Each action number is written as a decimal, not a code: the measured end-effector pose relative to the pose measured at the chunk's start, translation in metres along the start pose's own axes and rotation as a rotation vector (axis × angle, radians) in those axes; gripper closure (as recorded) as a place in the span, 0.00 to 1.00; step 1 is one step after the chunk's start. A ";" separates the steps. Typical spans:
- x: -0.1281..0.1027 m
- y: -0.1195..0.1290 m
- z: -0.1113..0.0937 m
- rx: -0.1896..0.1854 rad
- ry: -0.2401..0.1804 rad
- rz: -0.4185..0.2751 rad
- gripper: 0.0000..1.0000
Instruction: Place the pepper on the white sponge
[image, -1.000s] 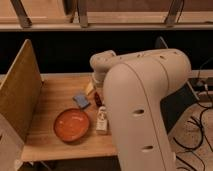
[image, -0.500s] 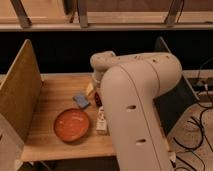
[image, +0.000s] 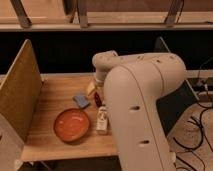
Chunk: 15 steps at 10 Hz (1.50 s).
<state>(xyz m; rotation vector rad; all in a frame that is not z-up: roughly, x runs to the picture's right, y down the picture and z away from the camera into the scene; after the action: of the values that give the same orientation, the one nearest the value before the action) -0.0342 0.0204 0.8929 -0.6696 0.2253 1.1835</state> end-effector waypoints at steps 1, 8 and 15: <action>0.000 -0.001 0.005 -0.009 0.008 -0.004 0.20; -0.027 0.019 0.047 -0.027 0.080 -0.116 0.20; -0.030 0.004 0.094 -0.089 0.128 -0.053 0.20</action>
<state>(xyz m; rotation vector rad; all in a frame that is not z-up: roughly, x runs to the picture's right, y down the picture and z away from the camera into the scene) -0.0657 0.0535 0.9803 -0.8261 0.2619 1.1056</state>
